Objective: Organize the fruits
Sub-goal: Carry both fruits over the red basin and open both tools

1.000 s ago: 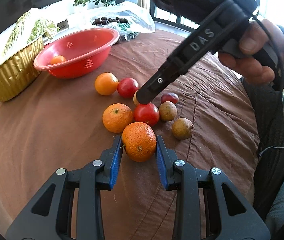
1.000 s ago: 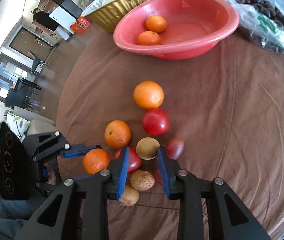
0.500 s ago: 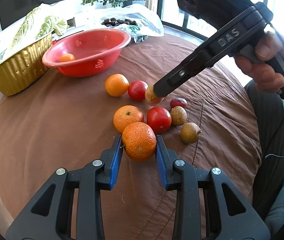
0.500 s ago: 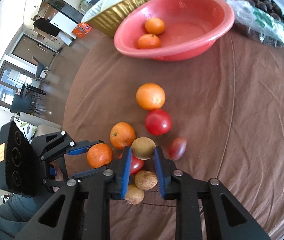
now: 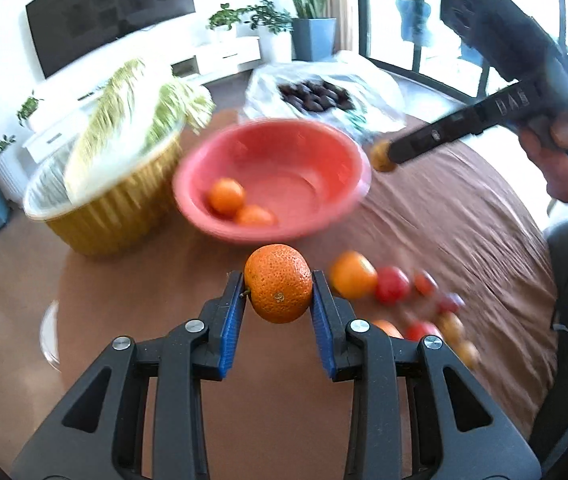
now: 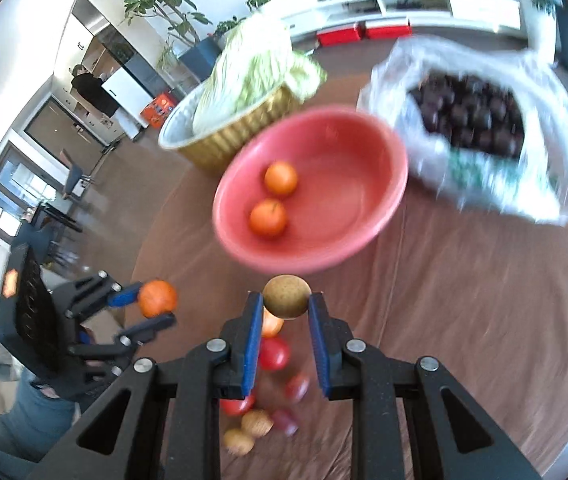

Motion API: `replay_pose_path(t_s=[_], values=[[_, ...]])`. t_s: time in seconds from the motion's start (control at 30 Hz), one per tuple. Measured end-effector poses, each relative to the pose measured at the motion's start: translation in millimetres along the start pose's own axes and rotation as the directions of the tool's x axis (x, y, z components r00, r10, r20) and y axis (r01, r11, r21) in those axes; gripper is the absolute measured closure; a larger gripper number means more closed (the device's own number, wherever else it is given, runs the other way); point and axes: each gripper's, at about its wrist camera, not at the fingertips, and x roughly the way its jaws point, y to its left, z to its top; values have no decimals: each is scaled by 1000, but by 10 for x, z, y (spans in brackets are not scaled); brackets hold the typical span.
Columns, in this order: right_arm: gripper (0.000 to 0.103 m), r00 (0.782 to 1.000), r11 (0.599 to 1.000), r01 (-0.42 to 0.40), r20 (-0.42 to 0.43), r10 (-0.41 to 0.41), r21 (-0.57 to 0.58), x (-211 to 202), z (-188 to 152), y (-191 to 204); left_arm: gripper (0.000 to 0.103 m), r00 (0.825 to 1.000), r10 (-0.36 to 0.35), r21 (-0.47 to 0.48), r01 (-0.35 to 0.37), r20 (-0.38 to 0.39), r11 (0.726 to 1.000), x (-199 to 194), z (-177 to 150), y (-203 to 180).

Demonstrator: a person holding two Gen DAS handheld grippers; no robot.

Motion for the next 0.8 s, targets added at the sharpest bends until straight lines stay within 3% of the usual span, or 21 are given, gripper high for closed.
replay_pose_path(t_s=[0.23,0.4,0.8], values=[[78,990,986,144,6,-144,-89,311,357,35,73,998,41,16,-40,-56,999,462,526,229],[85,975,966,219,-5,-222,-136,503,473,-21,73,991,58,59,-52,-118,997,800,575,220],[85,975,965,219,4,-221,-146,542,467,-9,73,988,65,65,-56,-144,996,1098,553,185]])
